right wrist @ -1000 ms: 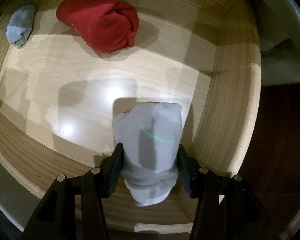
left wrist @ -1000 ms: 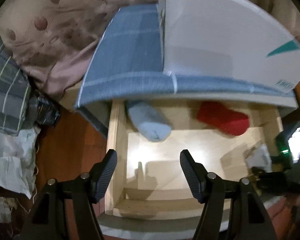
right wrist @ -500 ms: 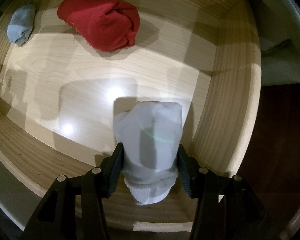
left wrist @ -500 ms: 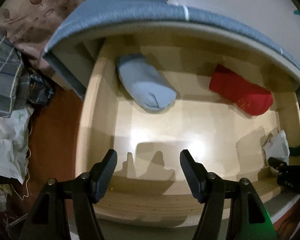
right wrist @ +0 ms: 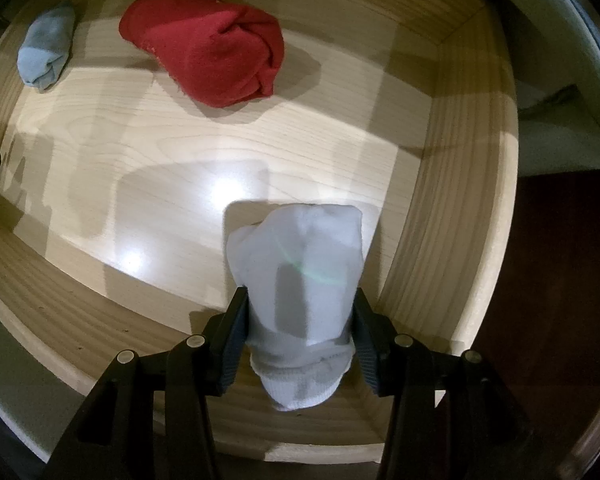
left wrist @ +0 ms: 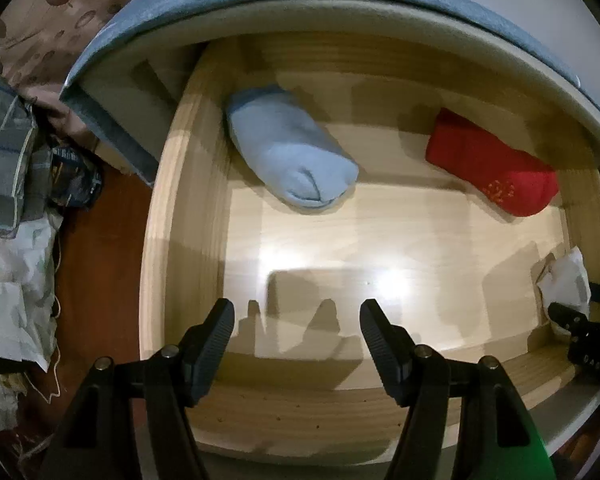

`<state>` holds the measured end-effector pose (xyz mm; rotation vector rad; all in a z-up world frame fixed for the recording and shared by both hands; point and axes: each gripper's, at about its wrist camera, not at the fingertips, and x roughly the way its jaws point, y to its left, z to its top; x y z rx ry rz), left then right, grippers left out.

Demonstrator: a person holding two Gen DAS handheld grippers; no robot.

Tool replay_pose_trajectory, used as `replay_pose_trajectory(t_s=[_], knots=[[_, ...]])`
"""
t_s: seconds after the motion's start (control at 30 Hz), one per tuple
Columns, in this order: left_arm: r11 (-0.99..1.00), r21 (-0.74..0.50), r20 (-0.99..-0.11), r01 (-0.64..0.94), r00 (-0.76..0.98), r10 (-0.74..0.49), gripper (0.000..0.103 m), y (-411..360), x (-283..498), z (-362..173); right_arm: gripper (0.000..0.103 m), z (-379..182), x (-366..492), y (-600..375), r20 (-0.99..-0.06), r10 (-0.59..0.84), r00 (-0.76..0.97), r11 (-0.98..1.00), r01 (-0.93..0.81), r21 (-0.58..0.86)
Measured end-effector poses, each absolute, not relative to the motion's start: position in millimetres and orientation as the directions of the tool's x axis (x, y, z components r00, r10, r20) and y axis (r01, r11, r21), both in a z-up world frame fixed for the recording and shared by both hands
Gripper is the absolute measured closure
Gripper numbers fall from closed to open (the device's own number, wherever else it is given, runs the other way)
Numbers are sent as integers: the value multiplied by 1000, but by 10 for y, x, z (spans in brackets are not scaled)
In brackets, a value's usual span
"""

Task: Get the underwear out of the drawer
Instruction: 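Move the open left tool back over the drawer, then lift the white underwear with the right tool and carry it over the box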

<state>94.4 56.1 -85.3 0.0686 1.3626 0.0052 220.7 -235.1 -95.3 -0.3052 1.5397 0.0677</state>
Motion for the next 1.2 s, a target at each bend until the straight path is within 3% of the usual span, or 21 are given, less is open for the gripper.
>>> replay_pose_trajectory(t_s=[0.5, 0.7, 1.2], knots=[[988, 128, -965, 80, 241, 106, 36, 458, 915, -805, 62, -880, 2129, -2275, -983, -167, 72, 957, -227, -180], [991, 101, -968, 83, 236, 79, 36, 482, 924, -803, 64, -788, 2069, -2290, -986, -131, 102, 969, -197, -149], [992, 102, -971, 79, 223, 82, 36, 501, 943, -820, 64, -70, 1954, -2325, -969, 12, 247, 993, -113, -16]])
